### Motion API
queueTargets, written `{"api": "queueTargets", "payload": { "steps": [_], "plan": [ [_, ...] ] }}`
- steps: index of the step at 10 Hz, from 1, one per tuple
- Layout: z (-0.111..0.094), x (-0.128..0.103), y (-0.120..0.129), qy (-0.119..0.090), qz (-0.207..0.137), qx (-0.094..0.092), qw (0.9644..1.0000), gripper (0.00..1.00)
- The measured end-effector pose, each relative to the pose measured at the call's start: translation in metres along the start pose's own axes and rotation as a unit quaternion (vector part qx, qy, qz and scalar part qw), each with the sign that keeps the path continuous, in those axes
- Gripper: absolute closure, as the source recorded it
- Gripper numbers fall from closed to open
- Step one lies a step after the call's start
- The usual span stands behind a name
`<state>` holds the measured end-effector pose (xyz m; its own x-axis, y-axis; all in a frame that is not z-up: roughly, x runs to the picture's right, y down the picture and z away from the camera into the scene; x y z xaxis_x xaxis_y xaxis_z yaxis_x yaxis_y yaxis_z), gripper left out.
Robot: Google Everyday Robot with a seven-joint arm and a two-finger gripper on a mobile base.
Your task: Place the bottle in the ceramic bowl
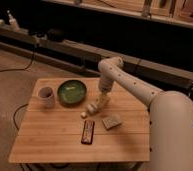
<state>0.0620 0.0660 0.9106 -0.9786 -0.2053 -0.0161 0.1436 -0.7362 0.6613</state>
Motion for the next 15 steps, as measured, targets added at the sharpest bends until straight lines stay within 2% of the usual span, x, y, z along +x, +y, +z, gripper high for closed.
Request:
{"api": "queueTargets", "payload": {
  "steps": [2,3,5,7,8,10,12,14,15],
  "plan": [
    [0.015,-0.003,-0.003,-0.004,0.010,0.008,0.9999,0.21],
    [0.022,-0.003,-0.004,-0.006,0.012,0.013,0.9998,0.25],
    [0.031,0.001,-0.005,-0.003,0.005,0.020,0.9998,0.45],
    [0.032,0.011,-0.003,0.016,-0.025,0.012,0.9995,0.67],
    [0.032,0.014,-0.002,0.024,-0.035,0.008,0.9991,0.76],
    [0.025,0.021,-0.004,0.047,-0.062,-0.002,0.9970,0.96],
    [0.014,0.026,-0.011,0.073,-0.077,-0.003,0.9943,1.00],
    [-0.006,0.029,-0.019,0.106,-0.083,0.003,0.9908,1.00],
    [-0.016,0.026,-0.024,0.117,-0.083,0.010,0.9896,1.00]
  ]
}}
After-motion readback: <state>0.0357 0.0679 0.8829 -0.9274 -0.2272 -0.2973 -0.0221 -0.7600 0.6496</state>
